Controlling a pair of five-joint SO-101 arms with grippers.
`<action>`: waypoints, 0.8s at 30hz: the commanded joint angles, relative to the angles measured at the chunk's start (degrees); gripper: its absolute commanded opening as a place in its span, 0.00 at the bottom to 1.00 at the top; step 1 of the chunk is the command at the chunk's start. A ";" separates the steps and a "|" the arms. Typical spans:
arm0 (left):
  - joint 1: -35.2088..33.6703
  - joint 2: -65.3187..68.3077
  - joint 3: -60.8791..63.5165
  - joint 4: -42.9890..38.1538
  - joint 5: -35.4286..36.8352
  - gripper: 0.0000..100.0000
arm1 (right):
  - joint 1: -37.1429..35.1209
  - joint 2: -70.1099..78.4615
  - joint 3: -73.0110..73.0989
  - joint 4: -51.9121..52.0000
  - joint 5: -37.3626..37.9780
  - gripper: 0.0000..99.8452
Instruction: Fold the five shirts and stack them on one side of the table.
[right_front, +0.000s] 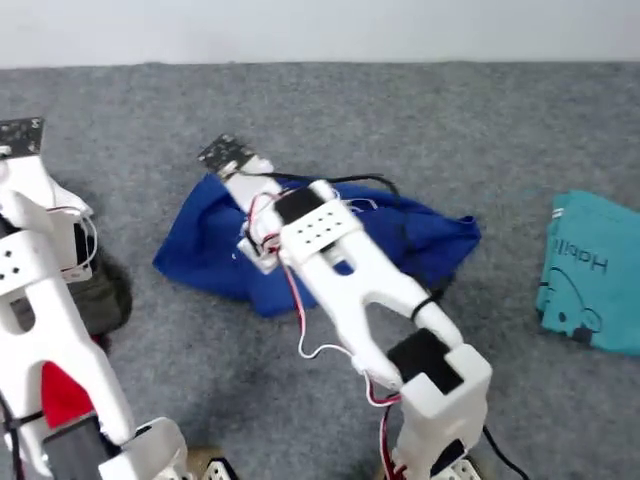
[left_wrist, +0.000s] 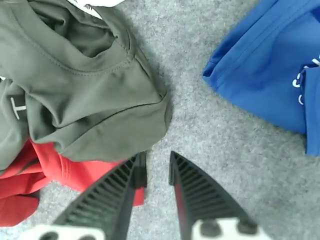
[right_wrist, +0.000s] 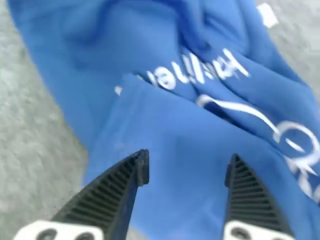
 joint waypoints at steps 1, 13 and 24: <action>-0.18 -3.78 0.31 1.05 -0.62 0.08 | -2.51 1.19 -3.52 -3.21 -0.88 0.26; -0.18 -6.86 4.88 0.97 -0.70 0.08 | -4.00 17.98 -19.69 -1.63 -1.05 0.26; -0.18 -6.95 4.88 0.88 -0.70 0.08 | -0.75 27.03 -36.92 16.75 1.14 0.01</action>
